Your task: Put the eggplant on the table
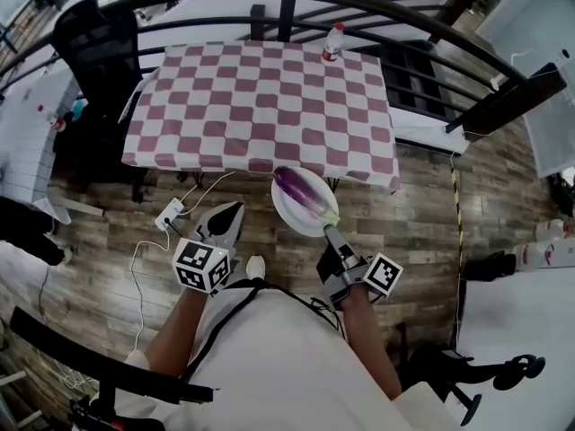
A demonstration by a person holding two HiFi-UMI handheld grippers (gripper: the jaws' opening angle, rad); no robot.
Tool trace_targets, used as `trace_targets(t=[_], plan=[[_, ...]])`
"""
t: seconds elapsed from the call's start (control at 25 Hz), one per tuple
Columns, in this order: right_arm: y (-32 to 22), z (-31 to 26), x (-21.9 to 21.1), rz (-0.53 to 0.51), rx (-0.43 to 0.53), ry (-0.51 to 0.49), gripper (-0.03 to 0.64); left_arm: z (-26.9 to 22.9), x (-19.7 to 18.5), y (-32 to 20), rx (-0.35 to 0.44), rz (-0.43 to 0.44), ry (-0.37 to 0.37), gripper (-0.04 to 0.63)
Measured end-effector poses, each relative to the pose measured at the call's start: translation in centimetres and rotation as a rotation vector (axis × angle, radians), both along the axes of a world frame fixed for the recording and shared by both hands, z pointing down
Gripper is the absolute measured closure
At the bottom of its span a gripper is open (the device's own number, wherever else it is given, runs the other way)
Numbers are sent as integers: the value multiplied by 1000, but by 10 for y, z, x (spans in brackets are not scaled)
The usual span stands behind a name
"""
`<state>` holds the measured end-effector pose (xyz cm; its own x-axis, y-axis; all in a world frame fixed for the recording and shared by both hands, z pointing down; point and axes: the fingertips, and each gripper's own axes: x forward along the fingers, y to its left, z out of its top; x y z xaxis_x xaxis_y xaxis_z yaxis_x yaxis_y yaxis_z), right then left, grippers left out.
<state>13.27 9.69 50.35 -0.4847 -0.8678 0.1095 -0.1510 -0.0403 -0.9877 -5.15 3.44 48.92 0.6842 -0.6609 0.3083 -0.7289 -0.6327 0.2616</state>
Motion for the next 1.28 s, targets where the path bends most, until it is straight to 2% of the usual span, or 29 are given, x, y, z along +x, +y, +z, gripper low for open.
trace_targets(t=[0.4, 1.28], plan=[[-28, -2, -26, 43, 7, -3, 584, 7, -31, -34, -3, 15, 22, 589], [-64, -4, -63, 9, -2, 19, 584, 16, -90, -59, -23, -53, 36, 589]])
